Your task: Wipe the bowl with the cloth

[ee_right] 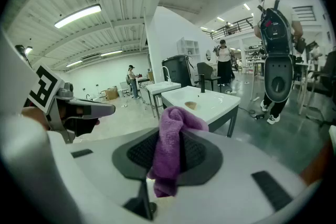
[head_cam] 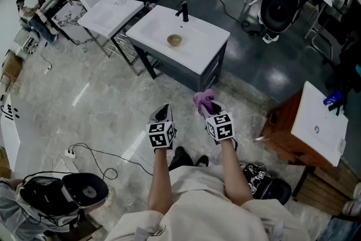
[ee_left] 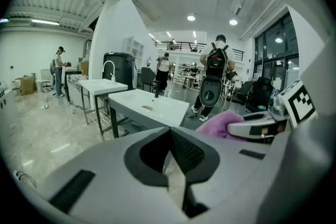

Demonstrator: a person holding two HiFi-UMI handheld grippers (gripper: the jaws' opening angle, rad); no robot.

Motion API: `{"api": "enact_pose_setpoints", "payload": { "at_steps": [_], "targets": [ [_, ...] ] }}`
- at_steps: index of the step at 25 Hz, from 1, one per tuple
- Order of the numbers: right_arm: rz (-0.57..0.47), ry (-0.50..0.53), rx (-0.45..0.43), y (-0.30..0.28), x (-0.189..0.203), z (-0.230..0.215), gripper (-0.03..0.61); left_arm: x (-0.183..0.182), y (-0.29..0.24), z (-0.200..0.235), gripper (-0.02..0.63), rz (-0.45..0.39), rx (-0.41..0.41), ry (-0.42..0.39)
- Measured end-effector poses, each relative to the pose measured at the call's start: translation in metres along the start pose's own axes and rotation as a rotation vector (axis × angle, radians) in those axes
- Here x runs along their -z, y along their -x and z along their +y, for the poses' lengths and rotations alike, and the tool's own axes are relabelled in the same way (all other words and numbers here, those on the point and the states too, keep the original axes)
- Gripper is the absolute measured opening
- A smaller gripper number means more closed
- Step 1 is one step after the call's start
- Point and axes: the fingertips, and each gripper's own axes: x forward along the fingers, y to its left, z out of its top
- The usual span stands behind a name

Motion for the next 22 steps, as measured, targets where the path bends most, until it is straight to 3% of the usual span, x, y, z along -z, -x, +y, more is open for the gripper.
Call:
{"api": "enact_pose_setpoints", "payload": {
  "at_steps": [13, 22],
  "targets": [
    [-0.012, 0.001, -0.023, -0.001, -0.016, -0.001, 0.089, -0.005, 0.000, 0.003, 0.006, 0.000, -0.017, -0.007],
    [-0.023, -0.048, -0.056, -0.024, -0.023, 0.003, 0.089, -0.012, -0.004, 0.037, 0.006, 0.003, -0.066, 0.024]
  ]
}}
